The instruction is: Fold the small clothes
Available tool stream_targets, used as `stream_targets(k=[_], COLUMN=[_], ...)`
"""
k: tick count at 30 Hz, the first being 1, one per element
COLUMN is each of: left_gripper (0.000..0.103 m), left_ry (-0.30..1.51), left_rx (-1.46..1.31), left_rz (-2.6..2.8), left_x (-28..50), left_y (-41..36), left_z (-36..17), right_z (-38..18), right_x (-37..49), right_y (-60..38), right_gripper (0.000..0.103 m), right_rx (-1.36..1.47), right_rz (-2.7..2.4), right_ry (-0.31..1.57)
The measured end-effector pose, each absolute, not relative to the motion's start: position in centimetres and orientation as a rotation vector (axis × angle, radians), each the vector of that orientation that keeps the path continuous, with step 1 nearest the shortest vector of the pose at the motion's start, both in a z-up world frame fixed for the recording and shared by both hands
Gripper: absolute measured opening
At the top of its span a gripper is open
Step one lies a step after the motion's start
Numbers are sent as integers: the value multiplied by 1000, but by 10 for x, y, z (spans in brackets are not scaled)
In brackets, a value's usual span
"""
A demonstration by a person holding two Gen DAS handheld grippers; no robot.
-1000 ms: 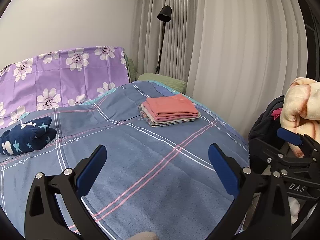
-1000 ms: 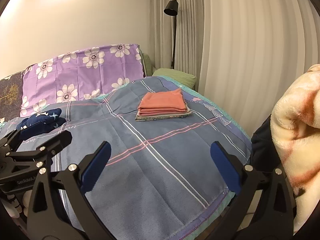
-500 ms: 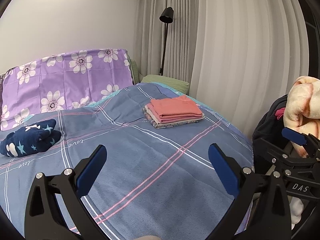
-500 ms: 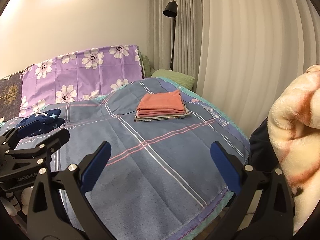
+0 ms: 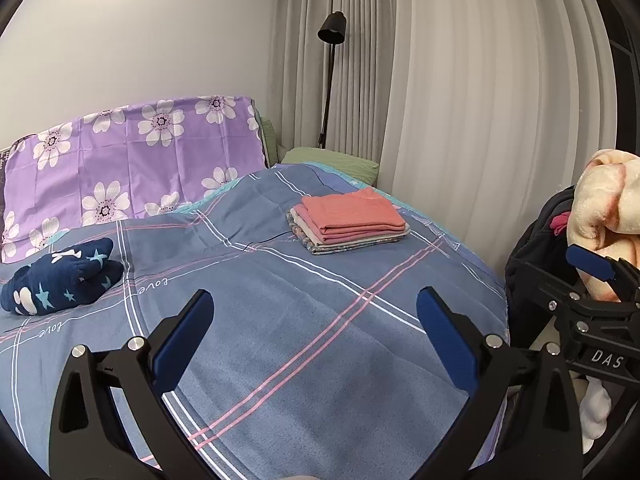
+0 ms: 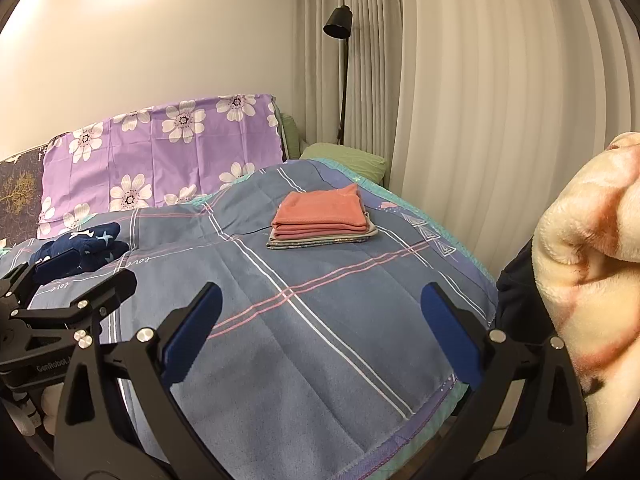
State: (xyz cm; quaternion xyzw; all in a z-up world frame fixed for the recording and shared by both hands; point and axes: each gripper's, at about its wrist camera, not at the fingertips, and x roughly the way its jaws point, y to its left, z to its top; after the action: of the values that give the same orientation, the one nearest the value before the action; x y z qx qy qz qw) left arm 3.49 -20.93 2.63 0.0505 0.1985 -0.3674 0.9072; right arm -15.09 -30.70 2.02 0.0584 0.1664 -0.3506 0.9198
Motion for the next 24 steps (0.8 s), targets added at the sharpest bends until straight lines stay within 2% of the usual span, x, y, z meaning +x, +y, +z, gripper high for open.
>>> stream_targets(k=[24], left_gripper=[102], left_ry=[410], left_rx=[128], left_rz=[-755], left_x=[35], left_y=[-209], left_z=[26], right_z=[24], right_x=[-152], right_y=[-307], right_gripper=[101], right_rx=[117], right_rz=[-721], right_ry=[340])
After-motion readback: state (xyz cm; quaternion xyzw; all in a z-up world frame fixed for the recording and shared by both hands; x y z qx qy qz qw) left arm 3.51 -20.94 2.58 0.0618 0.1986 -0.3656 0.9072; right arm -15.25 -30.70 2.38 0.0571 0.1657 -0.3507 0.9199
